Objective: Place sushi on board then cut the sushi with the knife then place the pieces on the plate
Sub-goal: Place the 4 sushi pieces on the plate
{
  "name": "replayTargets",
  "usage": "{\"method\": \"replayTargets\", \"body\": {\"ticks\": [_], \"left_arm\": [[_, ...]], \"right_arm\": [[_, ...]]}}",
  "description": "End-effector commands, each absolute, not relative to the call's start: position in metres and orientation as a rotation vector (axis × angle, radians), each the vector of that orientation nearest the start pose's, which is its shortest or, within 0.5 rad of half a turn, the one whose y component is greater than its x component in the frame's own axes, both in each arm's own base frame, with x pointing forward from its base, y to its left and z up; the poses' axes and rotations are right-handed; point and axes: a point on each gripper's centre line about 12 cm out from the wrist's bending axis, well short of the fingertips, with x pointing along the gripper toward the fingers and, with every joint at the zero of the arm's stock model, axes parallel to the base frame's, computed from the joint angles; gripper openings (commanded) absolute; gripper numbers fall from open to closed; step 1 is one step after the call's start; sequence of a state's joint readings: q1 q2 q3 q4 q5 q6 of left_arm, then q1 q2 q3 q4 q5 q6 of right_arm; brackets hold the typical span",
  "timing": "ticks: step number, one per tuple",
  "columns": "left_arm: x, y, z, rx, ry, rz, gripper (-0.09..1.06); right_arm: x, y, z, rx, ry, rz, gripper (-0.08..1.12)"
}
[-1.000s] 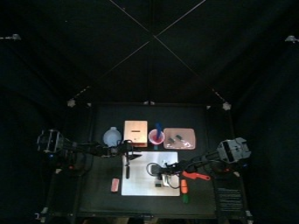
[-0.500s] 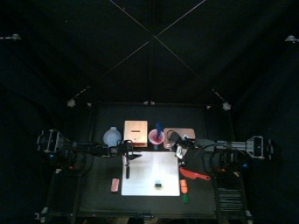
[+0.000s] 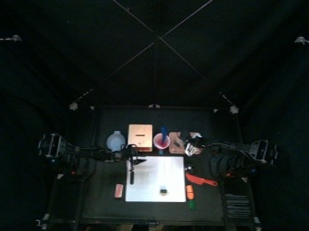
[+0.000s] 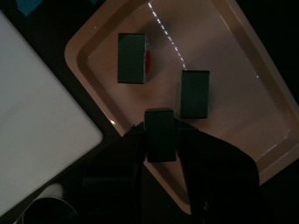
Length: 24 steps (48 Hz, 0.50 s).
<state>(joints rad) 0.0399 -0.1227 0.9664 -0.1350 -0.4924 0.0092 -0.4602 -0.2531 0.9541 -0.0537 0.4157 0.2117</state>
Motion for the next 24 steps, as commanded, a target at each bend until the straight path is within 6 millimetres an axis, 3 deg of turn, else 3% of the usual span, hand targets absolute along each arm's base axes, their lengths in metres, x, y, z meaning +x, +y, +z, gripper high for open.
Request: {"method": "replayTargets", "body": {"ticks": [1,24], "left_arm": [[0.3350,0.0220,0.1728,-0.105,0.328,0.124,0.70],[0.3345,0.0220,0.1728,-0.105,0.328,0.124,0.70]], "right_arm": [[0.2374,-0.1203,0.1339,0.396,1.040,-0.522,0.65],[0.2370,-0.1193,0.1389,0.397,1.040,-0.522,0.73]]}}
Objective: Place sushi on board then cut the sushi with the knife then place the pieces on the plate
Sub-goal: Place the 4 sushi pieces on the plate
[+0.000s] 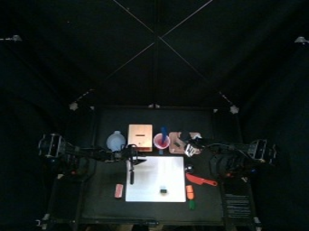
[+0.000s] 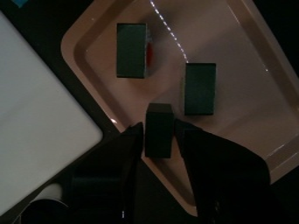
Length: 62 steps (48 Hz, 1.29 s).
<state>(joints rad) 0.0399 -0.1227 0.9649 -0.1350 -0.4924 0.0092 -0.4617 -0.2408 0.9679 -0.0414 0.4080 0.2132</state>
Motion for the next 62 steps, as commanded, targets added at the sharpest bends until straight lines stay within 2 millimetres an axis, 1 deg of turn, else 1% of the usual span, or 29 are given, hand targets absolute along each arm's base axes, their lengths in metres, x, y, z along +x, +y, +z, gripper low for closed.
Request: {"method": "replayTargets", "body": {"ticks": [1,5,10,16,22,26,34,38,45,49,62], "left_arm": [[0.335,0.022,0.172,-0.105,0.329,0.124,0.70],[0.335,0.022,0.173,-0.105,0.328,0.124,0.70],[0.335,0.022,0.173,-0.105,0.328,0.124,0.70],[0.335,0.021,0.173,-0.105,0.326,0.123,0.70],[0.336,0.020,0.175,-0.104,0.322,0.119,0.70],[0.335,0.020,0.173,-0.106,0.326,0.120,0.70],[0.335,0.021,0.174,-0.105,0.325,0.123,0.70],[0.335,0.021,0.174,-0.106,0.325,0.123,0.70],[0.335,0.021,0.173,-0.111,0.327,0.125,0.70],[0.334,0.021,0.173,-0.117,0.329,0.128,0.70],[0.333,0.020,0.170,-0.120,0.357,0.126,0.70]], "right_arm": [[0.237,-0.119,0.140,0.397,1.040,-0.522,0.73],[0.237,-0.119,0.144,0.397,1.040,-0.523,0.73],[0.241,-0.118,0.155,0.389,1.014,-0.515,0.73],[0.257,-0.102,0.170,0.365,0.966,-0.450,0.73],[0.279,-0.071,0.183,0.317,0.930,-0.330,0.73],[0.295,-0.039,0.190,0.248,0.913,-0.216,0.73],[0.318,0.015,0.192,0.205,0.865,-0.053,0.73],[0.327,0.035,0.192,0.235,0.840,-0.007,0.73],[0.336,0.064,0.188,0.294,0.838,0.051,0.73],[0.340,0.078,0.182,0.308,0.854,0.074,0.73],[0.356,0.108,0.169,0.303,0.886,0.124,0.73]]}}
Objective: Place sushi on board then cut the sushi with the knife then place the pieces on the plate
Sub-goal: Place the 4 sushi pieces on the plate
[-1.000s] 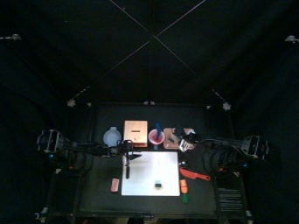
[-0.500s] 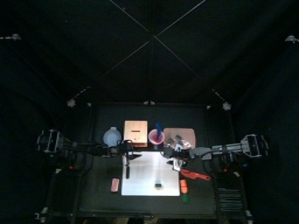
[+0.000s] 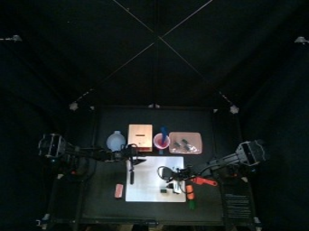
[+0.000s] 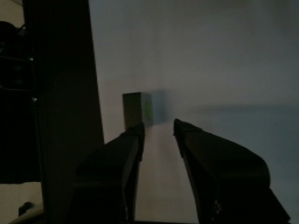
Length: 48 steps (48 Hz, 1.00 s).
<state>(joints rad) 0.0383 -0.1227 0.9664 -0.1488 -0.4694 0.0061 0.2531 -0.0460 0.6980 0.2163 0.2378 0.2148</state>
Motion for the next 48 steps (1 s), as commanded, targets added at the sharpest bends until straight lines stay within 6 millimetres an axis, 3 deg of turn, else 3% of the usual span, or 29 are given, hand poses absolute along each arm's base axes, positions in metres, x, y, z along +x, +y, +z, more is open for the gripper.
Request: {"method": "replayTargets", "body": {"ticks": [1,12,48], "left_arm": [[0.333,0.020,0.169,-0.120,0.360,0.126,0.70],[0.334,0.019,0.170,-0.118,0.360,0.122,0.70],[0.332,0.019,0.167,-0.113,0.368,0.120,0.70]], "right_arm": [[0.358,0.109,0.168,0.302,0.888,0.126,0.73],[0.365,0.119,0.158,0.313,0.914,0.131,0.73],[0.384,0.120,0.133,0.259,0.973,0.121,0.70]]}}
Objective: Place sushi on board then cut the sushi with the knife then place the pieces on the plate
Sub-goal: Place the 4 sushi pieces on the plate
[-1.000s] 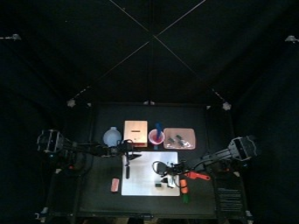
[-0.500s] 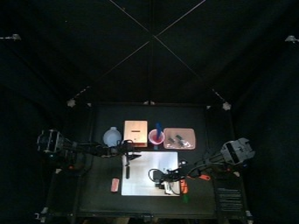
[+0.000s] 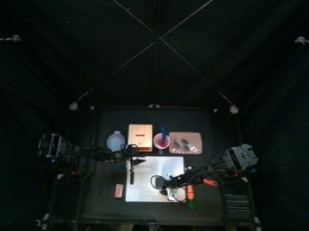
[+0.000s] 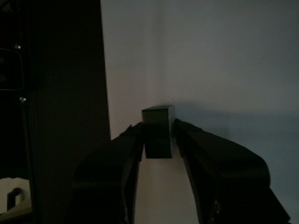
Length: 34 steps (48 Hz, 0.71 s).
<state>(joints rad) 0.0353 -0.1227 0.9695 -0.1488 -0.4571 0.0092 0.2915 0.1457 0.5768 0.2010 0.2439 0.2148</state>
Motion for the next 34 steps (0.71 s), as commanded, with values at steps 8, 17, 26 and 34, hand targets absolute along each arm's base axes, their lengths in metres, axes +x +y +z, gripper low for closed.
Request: {"method": "replayTargets", "body": {"ticks": [8,17,26,34], "left_arm": [[0.331,0.019,0.166,-0.113,0.372,0.120,0.70],[0.330,0.019,0.166,-0.112,0.374,0.120,0.70],[0.331,0.016,0.167,-0.111,0.370,0.111,0.70],[0.332,0.012,0.170,-0.106,0.361,0.098,0.70]], "right_arm": [[0.382,0.118,0.132,0.235,0.981,0.124,0.65],[0.376,0.105,0.139,0.244,0.978,0.102,0.61],[0.350,0.071,0.162,0.276,0.950,0.044,0.61],[0.313,0.017,0.177,0.314,0.920,-0.080,0.61]]}}
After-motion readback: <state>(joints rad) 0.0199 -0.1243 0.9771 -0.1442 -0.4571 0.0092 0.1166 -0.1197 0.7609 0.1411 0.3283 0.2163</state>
